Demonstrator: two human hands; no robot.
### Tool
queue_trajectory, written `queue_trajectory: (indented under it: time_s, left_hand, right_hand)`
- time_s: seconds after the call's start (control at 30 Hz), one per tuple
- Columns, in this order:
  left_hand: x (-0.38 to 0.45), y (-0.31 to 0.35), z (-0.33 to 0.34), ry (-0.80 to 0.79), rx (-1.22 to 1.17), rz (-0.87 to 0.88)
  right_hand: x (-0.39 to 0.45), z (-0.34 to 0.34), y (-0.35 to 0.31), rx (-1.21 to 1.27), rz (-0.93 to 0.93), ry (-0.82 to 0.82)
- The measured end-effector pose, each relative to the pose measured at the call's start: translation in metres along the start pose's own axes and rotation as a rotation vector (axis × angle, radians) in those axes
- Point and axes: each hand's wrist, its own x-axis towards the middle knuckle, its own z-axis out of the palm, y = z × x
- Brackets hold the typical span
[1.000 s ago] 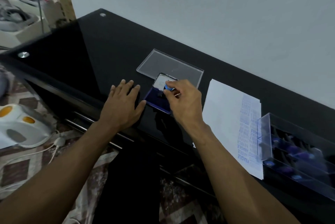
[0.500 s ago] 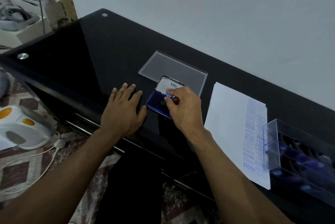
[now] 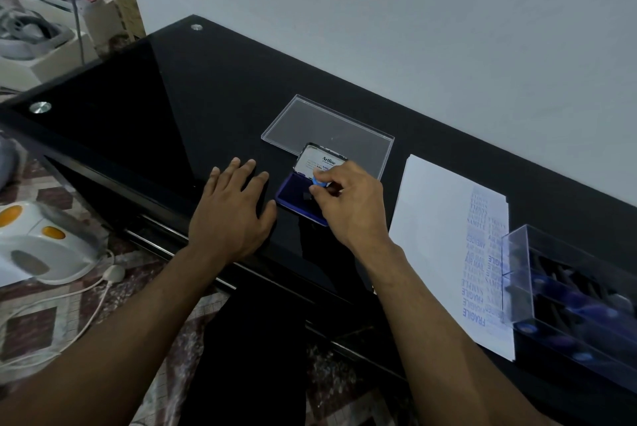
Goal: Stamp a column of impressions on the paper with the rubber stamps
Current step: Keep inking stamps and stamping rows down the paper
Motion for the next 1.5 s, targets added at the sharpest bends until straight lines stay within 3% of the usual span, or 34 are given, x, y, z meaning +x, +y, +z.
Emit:
queue_trajectory:
  time_s: [1.5]
  left_hand:
    - [0.0004, -0.0019, 0.0013, -0.002, -0.001, -0.005]
  right_hand:
    - [0.006, -0.0055, -0.0014, -0.026, 0.069, -0.092]
